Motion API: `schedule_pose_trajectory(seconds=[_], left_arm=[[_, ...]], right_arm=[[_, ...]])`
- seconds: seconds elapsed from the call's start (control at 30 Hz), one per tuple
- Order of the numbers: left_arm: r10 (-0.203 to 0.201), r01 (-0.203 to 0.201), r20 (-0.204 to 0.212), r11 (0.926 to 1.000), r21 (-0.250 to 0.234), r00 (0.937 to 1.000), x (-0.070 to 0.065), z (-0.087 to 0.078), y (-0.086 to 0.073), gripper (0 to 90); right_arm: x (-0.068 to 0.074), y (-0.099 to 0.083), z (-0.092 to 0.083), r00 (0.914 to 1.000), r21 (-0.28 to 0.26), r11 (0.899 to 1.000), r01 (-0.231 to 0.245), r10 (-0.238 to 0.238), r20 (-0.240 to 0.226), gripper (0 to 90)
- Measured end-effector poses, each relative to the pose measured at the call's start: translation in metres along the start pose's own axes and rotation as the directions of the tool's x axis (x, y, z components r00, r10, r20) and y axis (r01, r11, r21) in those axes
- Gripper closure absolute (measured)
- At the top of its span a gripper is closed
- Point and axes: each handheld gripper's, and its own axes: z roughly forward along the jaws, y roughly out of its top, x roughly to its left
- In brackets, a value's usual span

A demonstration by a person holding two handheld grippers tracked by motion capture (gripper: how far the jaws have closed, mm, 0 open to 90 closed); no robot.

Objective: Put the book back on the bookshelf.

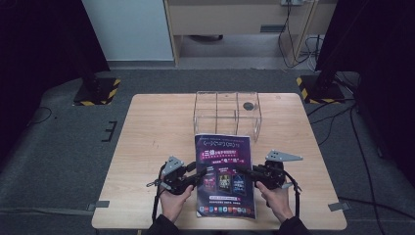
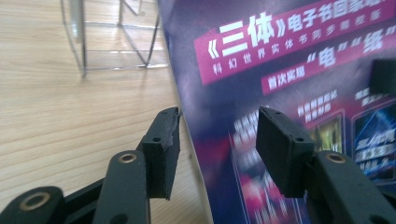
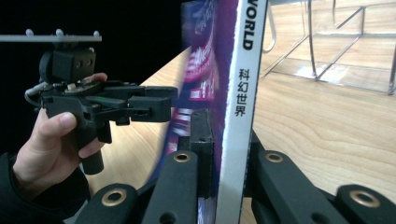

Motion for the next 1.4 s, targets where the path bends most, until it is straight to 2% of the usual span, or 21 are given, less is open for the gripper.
schedule_pose_trajectory(seconds=[0.1, 0.2, 0.37, 0.47, 0.6, 0.73, 0.77, 0.93, 1.03, 1.13, 1.27, 1.4], left_arm=[[0.005, -0.005, -0.025, 0.9999, 0.012, 0.9997, 0.006, -0.006, -0.002, 48.8], [-0.009, 0.01, -0.058, 0.9997, 0.02, 0.9983, 0.015, -0.013, -0.004, 48.7], [-0.015, 0.023, -0.125, 0.9978, 0.061, 0.9921, 0.029, -0.019, -0.009, 45.4], [0.008, 0.008, -0.168, 0.9953, 0.096, 0.9858, 0.035, -0.021, -0.013, 42.5], [0.048, -0.016, -0.221, 0.9896, 0.143, 0.9741, 0.041, -0.024, -0.017, 38.8], [0.09, -0.039, -0.284, 0.9824, 0.183, 0.9547, 0.047, -0.026, -0.023, 32.8], [0.102, -0.043, -0.302, 0.9796, 0.196, 0.9479, 0.049, -0.026, -0.024, 31.9], [0.118, -0.033, -0.371, 0.9729, 0.229, 0.921, 0.058, -0.023, -0.027, 26.2], [0.123, -0.027, -0.399, 0.9709, 0.238, 0.9086, 0.062, -0.022, -0.028, 24.2], [0.121, -0.02, -0.406, 0.9694, 0.245, 0.9059, 0.065, -0.021, -0.029, 22.1], [0.131, -0.019, -0.422, 0.9653, 0.261, 0.8969, 0.068, -0.019, -0.03, 19.5], [0.147, -0.024, -0.429, 0.9599, 0.279, 0.8911, 0.069, -0.016, -0.032, 18.4]], right_arm=[[0.0, 0.002, -0.003, 0.9996, -0.006, 1.0, -0.002, 0.002, 0.028, 83.0], [-0.004, 0.002, -0.007, 0.9994, -0.015, 1.0, -0.016, 0.017, 0.031, 83.0], [-0.003, 0.006, -0.011, 0.9989, -0.026, 1.0, -0.008, 0.01, 0.046, 83.0], [-0.003, 0.01, -0.013, 0.9984, -0.038, 0.999, -0.005, 0.007, 0.056, 83.0], [0.001, 0.018, -0.016, 0.9972, -0.054, 0.998, 0.013, -0.009, 0.075, 83.0], [0.005, 0.028, -0.019, 0.9964, -0.078, 0.997, 0.026, -0.02, 0.083, 83.0], [0.006, 0.03, -0.019, 0.996, -0.081, 0.996, 0.029, -0.022, 0.086, 83.0], [0.014, 0.042, -0.021, 0.994, -0.106, 0.993, 0.051, -0.04, 0.102, 83.0], [0.019, 0.051, -0.022, 0.9928, -0.121, 0.99, 0.071, -0.058, 0.105, 83.0], [0.023, 0.058, -0.023, 0.9917, -0.137, 0.987, 0.08, -0.065, 0.111, 83.0], [0.024, 0.066, -0.025, 0.9873, -0.148, 0.984, 0.095, -0.074, 0.141, 83.0], [0.025, 0.073, -0.029, 0.9796, -0.148, 0.982, 0.12, -0.093, 0.178, 83.0]])
